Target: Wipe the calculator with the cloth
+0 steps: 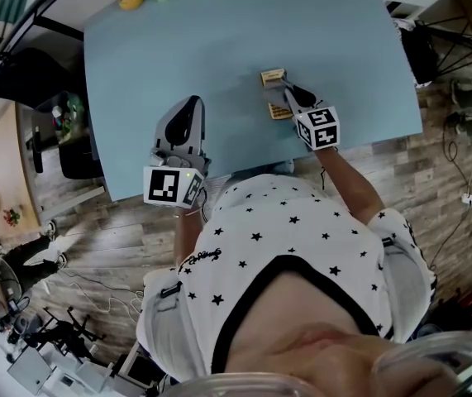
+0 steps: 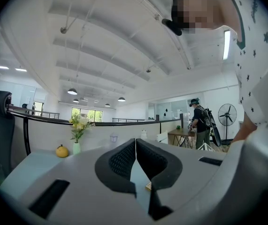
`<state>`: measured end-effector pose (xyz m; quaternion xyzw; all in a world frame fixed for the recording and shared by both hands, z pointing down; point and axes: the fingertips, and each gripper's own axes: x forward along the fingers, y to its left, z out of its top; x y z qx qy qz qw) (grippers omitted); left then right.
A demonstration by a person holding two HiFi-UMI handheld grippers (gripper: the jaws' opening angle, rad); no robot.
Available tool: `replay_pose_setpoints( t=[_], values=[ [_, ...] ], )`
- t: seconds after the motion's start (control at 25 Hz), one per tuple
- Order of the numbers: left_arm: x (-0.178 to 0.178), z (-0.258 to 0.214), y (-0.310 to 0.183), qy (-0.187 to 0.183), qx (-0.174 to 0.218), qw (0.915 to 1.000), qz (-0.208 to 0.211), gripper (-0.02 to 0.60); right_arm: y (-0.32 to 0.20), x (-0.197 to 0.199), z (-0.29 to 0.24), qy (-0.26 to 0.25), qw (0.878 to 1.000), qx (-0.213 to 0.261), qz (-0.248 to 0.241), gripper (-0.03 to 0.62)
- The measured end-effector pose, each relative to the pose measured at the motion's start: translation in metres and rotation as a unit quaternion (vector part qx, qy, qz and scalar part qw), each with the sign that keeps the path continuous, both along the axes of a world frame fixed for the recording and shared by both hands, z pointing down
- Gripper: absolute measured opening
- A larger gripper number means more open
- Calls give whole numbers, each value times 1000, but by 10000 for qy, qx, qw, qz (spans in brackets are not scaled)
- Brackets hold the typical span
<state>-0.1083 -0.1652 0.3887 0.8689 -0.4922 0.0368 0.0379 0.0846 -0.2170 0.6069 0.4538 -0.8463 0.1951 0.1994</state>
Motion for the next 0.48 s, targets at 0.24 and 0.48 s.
replay_pose_setpoints(
  t=[0.24, 0.48],
  values=[
    [3, -1, 0, -1, 6, 10000, 29, 31, 20, -33, 3, -73, 9989, -84, -456, 31],
    [-3, 2, 1, 10, -42, 10000, -21, 31, 39, -48, 21, 109, 9968, -271, -747, 32]
  ],
)
